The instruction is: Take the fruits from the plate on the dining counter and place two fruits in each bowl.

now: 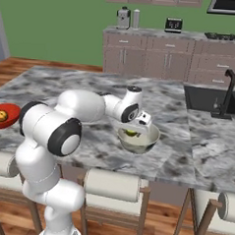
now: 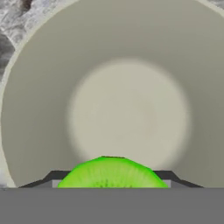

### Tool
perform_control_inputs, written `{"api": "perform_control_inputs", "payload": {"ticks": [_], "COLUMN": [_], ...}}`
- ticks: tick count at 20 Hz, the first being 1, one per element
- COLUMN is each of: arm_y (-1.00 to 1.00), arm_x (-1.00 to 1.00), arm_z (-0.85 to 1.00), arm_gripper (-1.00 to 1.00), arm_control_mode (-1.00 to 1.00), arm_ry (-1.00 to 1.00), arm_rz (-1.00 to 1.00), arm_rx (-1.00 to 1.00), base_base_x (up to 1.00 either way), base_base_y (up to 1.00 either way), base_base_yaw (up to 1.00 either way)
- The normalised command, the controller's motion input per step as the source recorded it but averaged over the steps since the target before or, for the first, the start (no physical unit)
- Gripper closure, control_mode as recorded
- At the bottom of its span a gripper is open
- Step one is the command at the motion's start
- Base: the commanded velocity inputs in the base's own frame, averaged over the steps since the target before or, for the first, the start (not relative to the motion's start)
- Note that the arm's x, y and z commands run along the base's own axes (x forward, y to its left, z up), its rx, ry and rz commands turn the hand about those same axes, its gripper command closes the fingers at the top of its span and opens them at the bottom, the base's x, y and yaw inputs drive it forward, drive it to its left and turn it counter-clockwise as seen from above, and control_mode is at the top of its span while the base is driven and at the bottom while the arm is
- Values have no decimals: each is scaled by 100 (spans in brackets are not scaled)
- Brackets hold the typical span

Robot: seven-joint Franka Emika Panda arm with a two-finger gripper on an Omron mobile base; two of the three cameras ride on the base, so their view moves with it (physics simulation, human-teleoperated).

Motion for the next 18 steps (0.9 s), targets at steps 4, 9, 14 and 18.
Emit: {"api": "perform_control_inputs", "payload": {"ticks": [4, 9, 14, 18], "arm_y": [-13, -2, 0, 4], "arm_x": [0, 0, 0, 0], "arm_z": [-11, -16, -2, 5], "arm_gripper": [100, -100, -100, -100], "arm_control_mode": [-100, -100, -100, -100], "arm_ry": [0, 0, 0, 0], "arm_rz": [0, 0, 0, 0], "arm_rx": [0, 0, 0, 0], "base_base_x": [0, 0, 0, 0], "base_base_y": [0, 0, 0, 0], "base_base_yaw": [0, 0, 0, 0]}}
